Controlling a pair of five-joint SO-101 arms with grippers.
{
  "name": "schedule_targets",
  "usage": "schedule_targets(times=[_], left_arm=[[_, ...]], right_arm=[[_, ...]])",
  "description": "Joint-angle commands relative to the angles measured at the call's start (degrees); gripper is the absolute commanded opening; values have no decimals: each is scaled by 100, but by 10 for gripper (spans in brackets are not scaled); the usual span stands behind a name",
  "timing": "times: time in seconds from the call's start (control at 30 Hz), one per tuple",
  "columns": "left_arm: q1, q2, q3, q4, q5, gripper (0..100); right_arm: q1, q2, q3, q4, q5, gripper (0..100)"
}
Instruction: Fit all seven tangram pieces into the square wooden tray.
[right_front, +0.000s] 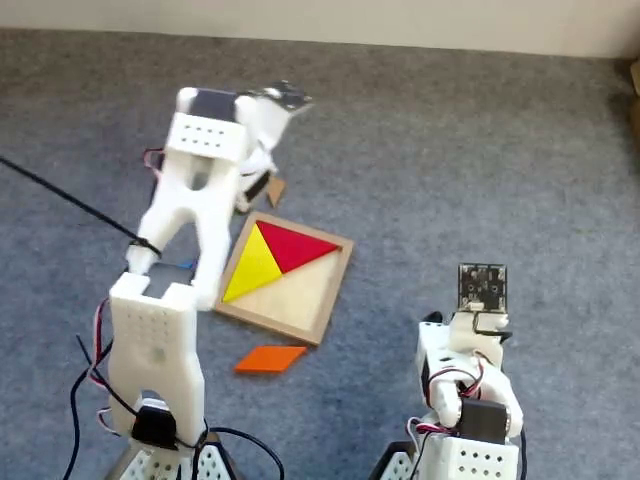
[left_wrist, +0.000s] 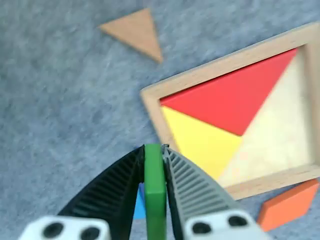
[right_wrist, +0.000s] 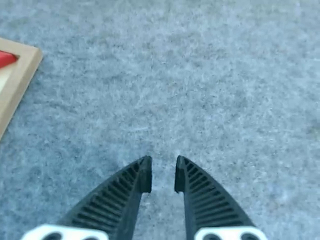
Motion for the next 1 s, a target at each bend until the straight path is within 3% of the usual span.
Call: schedule_targets(times=[0.0,0.17,0.5,0.77,0.97], left_arm=[[620,-426,215,53,88,5],[1191,-391,813,-158,255,5],[1552,-391,1473,-686,325,13],[1525,-435,1446,-633,686,195],[1560,-444,1429,-633,686,200]], right_arm=[[66,-48,690,-4,9,91],[66,-48,690,-4,9,91],[66,-48,690,-4,9,91],[66,-48,690,-4,9,91],[66,-48,690,-4,9,91]])
